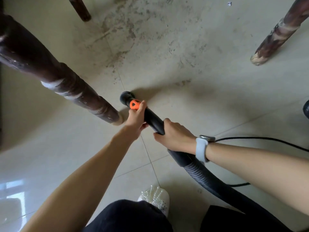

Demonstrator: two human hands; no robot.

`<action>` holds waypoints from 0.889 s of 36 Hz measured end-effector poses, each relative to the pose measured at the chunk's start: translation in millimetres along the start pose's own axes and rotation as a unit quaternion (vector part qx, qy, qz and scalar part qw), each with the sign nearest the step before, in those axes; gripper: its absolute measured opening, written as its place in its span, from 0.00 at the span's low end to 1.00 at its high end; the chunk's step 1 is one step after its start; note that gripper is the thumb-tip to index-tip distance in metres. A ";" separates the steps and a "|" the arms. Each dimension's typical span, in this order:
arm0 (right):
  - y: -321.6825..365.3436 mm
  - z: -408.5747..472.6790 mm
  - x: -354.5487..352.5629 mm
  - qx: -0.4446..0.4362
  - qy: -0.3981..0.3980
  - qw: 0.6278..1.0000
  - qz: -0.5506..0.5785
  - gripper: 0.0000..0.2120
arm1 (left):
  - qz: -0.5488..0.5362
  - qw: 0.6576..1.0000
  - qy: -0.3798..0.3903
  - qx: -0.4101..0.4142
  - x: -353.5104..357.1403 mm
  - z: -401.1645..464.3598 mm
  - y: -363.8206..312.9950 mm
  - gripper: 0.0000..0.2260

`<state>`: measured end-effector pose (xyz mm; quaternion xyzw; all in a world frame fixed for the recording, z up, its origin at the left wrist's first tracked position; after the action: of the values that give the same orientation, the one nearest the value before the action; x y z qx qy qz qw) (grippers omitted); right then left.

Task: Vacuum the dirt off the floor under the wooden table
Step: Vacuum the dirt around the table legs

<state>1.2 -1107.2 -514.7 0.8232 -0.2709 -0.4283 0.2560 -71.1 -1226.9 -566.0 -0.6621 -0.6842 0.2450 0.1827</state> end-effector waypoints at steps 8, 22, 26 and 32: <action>-24.1 -21.6 1.8 0.010 0.008 0.999 -0.034 0.15 | 0.033 0.999 0.018 -0.003 14.5 -6.0 27.0 0.13; -1.4 18.4 -4.9 0.000 -0.031 0.999 -0.029 0.15 | 0.063 0.997 0.046 0.027 6.0 17.9 -19.5 0.18; -32.3 -21.4 1.5 0.017 -0.010 0.999 -0.036 0.14 | 0.102 0.992 0.074 0.024 26.6 -3.2 18.2 0.16; -61.0 -41.1 19.6 0.049 0.033 0.998 -0.010 0.13 | 0.123 0.990 0.071 0.028 37.8 -12.7 57.7 0.16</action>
<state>59.3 -1068.3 -545.1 0.8512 -0.2748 -0.3896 0.2196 -18.8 -1187.8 -591.8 -0.7515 -0.5760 0.2370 0.2176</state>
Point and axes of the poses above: each hand's wrist, its own z-axis towards the middle knuckle, its own x-axis out of the palm, y = z × x, the point moved 6 cm from there along z, towards the middle knuckle, and after that the axes turned 8 degrees about -x, right-handed, at the moved point
